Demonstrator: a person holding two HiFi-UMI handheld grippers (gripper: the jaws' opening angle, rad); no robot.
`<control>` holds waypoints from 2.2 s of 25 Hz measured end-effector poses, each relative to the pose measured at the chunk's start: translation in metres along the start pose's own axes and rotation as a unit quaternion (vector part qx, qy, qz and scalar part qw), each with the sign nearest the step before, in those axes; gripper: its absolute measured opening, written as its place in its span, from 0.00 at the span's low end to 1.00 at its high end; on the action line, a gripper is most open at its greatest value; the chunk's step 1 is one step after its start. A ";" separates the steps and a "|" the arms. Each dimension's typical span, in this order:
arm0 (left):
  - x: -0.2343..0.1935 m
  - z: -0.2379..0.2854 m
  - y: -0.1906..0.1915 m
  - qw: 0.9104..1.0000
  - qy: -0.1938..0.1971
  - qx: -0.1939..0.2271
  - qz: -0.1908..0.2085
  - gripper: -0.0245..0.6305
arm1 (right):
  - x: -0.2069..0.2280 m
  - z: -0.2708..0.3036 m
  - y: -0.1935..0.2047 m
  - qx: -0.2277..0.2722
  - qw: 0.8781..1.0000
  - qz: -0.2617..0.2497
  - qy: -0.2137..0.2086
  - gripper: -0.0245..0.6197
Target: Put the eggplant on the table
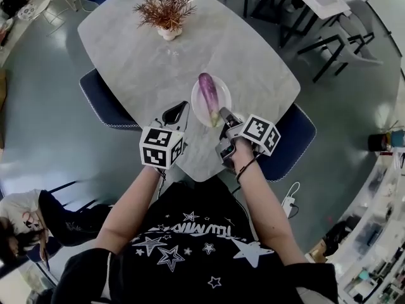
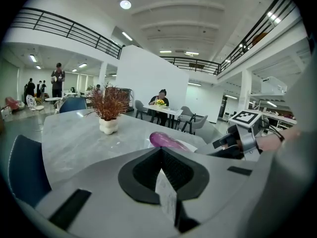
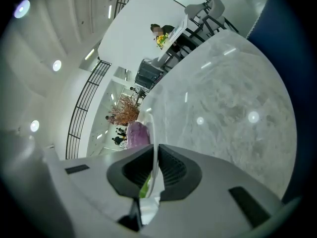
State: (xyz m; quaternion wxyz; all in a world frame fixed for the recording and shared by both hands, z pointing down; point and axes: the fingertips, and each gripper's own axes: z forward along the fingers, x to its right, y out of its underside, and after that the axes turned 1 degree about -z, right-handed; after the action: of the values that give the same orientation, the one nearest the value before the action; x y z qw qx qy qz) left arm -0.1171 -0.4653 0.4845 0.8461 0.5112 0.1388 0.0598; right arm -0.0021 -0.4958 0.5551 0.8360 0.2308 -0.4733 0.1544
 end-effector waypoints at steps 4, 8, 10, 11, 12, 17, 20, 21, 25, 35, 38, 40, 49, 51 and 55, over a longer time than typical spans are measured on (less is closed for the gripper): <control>-0.009 0.017 0.002 1.000 -0.019 -0.017 -0.005 0.05 | 0.007 0.024 -0.006 -0.026 1.000 0.008 -0.001 0.08; -0.018 0.032 -0.002 0.999 -0.027 -0.025 -0.008 0.05 | 0.009 0.039 -0.021 -0.024 1.000 0.018 0.001 0.08; -0.025 0.038 -0.004 0.999 -0.027 -0.030 -0.007 0.05 | 0.011 0.047 -0.028 -0.014 0.999 0.030 0.005 0.08; -0.029 0.040 -0.005 0.999 -0.025 -0.032 -0.005 0.05 | 0.012 0.051 -0.030 -0.008 0.999 0.037 0.008 0.08; -0.033 0.043 -0.005 0.999 -0.021 -0.034 -0.003 0.05 | 0.013 0.054 -0.031 -0.002 0.999 0.043 0.011 0.08; -0.055 0.068 -0.002 0.999 0.008 -0.050 0.009 0.05 | 0.021 0.075 -0.042 0.028 0.997 0.059 0.036 0.08; -0.068 0.081 0.001 0.997 0.032 -0.065 0.020 0.05 | 0.028 0.084 -0.047 0.056 0.994 0.077 0.056 0.08; -0.072 0.083 0.001 0.997 0.039 -0.068 0.021 0.05 | 0.030 0.088 -0.048 0.064 0.993 0.082 0.063 0.08; -0.084 0.094 0.003 0.995 0.061 -0.080 0.026 0.05 | 0.039 0.101 -0.052 0.087 0.987 0.108 0.080 0.08; -0.101 0.114 0.006 0.990 0.097 -0.096 0.029 0.05 | 0.052 0.111 -0.047 0.121 0.977 0.129 0.119 0.08; -0.101 0.116 0.010 0.989 0.104 -0.099 0.028 0.05 | 0.055 0.114 -0.039 0.114 0.975 0.136 0.137 0.08; -0.099 0.117 0.013 0.989 0.108 -0.102 0.030 0.05 | 0.056 0.116 -0.035 0.114 0.973 0.145 0.136 0.08; -0.095 0.114 0.014 0.988 0.113 -0.104 0.031 0.05 | 0.060 0.113 -0.036 0.104 0.974 0.141 0.141 0.08; -0.096 0.114 0.014 0.988 0.112 -0.103 0.032 0.05 | 0.060 0.114 -0.034 0.099 0.975 0.138 0.143 0.08; -0.094 0.114 0.011 0.988 0.114 -0.102 0.033 0.05 | 0.058 0.114 -0.032 0.087 0.977 0.124 0.148 0.08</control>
State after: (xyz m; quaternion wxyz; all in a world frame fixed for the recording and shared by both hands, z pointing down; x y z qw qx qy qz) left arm -0.1730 -0.5800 0.5607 0.8699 0.4163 0.2109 0.1595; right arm -0.0393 -0.5814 0.6483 0.8480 0.2164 -0.3539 0.3300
